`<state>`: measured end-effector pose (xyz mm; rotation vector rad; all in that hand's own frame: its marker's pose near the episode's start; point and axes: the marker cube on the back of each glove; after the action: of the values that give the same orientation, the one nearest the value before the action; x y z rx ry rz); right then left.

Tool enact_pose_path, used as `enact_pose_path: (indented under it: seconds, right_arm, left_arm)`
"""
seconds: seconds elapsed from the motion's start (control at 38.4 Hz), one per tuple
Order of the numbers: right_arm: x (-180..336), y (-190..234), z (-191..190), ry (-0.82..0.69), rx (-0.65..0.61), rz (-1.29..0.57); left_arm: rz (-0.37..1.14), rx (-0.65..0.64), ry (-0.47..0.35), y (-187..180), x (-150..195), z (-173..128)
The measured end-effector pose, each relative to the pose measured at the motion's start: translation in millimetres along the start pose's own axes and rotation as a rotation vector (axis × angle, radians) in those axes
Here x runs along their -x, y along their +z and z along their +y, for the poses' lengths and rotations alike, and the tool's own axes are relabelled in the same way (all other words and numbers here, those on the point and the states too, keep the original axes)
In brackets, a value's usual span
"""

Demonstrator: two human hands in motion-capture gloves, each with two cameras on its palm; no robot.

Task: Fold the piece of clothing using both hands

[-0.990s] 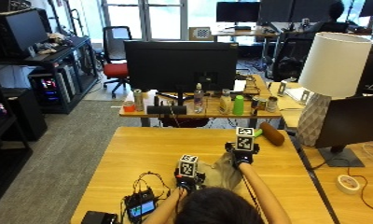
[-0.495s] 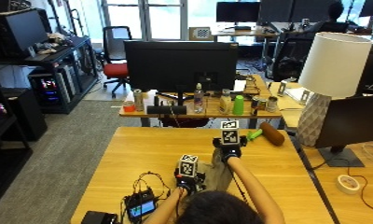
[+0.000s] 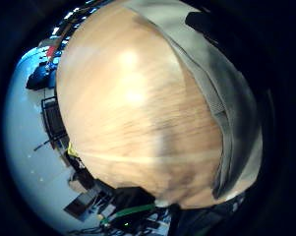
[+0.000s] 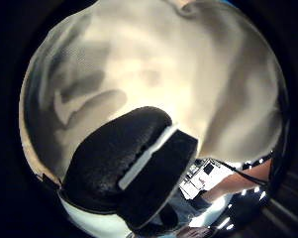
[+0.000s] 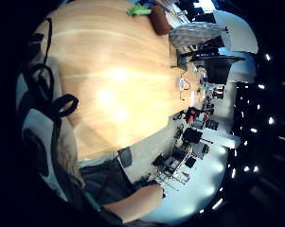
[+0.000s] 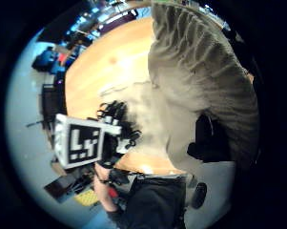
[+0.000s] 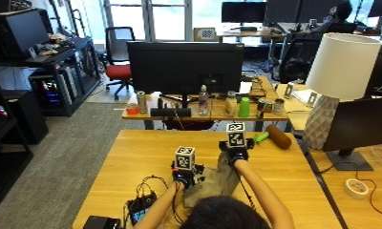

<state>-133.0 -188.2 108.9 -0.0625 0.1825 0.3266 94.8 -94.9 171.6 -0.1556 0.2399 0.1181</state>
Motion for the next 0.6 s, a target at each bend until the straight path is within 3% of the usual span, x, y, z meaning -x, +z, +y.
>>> enact_pose_path:
  seconds: [0.08, 0.18, 0.26, 0.42, 0.52, 0.6]
  right_arm:
    - [4.4, 4.1, -5.6, -0.019, 0.019, 0.003]
    - [5.6, -2.8, 0.4, 0.015, 0.005, 0.033]
    - [22.8, 2.5, -14.6, -0.057, 0.014, 0.005]
    - [66.7, -6.4, -10.4, -0.097, 0.017, 0.032]
    - [111.7, -15.7, 22.9, -0.142, 0.019, 0.016]
    - [151.3, -6.1, 62.6, -0.259, 0.163, -0.074]
  left_arm:
    - [-0.004, -0.099, 0.000, -22.2, 11.0, 1.1]
    - [-0.019, -0.165, -0.089, -53.3, 33.0, 10.6]
    - [-0.028, -0.199, -0.161, -77.4, 53.0, 17.5]
    - [0.003, -0.245, -0.191, -107.9, 100.7, -7.8]
    - [-0.033, -0.365, -0.240, -132.5, 125.5, 4.0]
    - [-0.052, -0.475, -0.256, -143.2, 141.3, 15.9]
